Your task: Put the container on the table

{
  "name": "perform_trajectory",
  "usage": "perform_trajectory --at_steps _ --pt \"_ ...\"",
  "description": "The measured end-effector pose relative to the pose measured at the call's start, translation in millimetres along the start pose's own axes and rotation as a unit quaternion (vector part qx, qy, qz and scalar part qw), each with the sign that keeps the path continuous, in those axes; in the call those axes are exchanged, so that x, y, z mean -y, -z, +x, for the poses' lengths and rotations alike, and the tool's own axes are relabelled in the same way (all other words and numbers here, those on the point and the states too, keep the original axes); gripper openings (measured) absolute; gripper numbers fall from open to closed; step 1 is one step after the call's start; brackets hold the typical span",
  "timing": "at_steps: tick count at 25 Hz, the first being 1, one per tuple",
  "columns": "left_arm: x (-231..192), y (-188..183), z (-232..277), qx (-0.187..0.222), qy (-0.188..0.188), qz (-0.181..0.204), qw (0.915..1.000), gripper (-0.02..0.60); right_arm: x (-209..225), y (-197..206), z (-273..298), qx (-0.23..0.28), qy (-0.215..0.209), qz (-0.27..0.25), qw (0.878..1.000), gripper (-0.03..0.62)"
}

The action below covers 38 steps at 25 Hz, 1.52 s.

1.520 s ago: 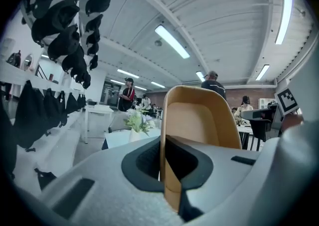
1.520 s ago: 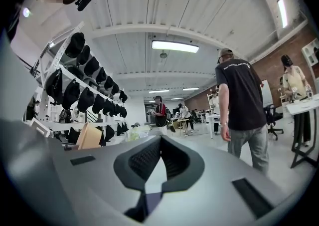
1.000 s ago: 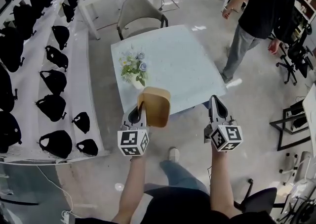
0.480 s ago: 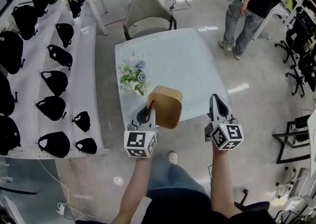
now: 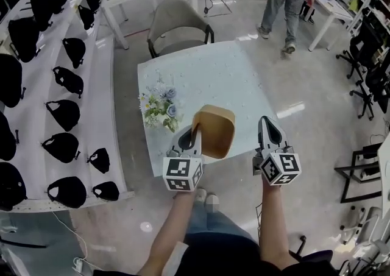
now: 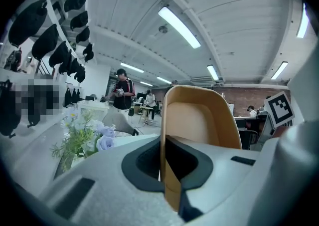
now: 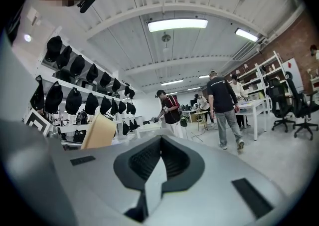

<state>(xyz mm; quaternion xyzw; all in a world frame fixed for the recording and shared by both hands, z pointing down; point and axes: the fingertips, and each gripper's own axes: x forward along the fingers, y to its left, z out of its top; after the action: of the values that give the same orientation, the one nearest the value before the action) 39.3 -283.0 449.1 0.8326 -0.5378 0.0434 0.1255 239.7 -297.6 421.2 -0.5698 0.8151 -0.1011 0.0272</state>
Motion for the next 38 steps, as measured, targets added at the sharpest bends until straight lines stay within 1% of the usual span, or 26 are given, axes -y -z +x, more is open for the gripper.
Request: perform_trajectory --at_steps 7,11,15,17,20,23,27,30,33,38 --pt "-8 -25 69 -0.013 -0.013 -0.021 0.9996 0.009 12 -18 44 0.005 -0.010 -0.013 1.000 -0.002" --pt "-14 -30 116 -0.030 -0.014 -0.034 0.9988 0.008 24 -22 78 0.000 -0.016 -0.018 1.000 -0.002" --pt "-30 -16 166 -0.054 -0.023 -0.049 0.9971 0.008 41 -10 121 -0.008 -0.017 -0.009 1.000 -0.002" --pt "-38 -1 191 -0.071 -0.027 -0.061 0.9953 0.008 51 4 144 -0.020 -0.018 -0.007 1.000 -0.002" --pt "-48 30 227 -0.106 -0.030 -0.075 0.9911 0.008 67 35 177 -0.047 -0.018 0.004 0.999 -0.002" --pt "-61 70 258 -0.152 -0.039 -0.099 0.9826 0.008 84 74 207 -0.074 -0.016 0.022 0.997 -0.002" --pt "-84 127 290 -0.216 -0.062 -0.130 0.9656 0.008 100 125 241 -0.107 -0.016 0.048 0.993 -0.002" --pt "-104 160 304 -0.254 -0.078 -0.129 0.9553 0.008 101 162 264 -0.144 -0.025 0.051 0.988 -0.002" --pt "-119 188 311 -0.294 -0.084 -0.129 0.9432 0.008 100 193 279 -0.180 -0.032 0.050 0.982 -0.002" --pt "-130 210 318 -0.341 -0.079 -0.125 0.9282 0.009 98 224 296 -0.232 -0.034 0.041 0.971 -0.002"
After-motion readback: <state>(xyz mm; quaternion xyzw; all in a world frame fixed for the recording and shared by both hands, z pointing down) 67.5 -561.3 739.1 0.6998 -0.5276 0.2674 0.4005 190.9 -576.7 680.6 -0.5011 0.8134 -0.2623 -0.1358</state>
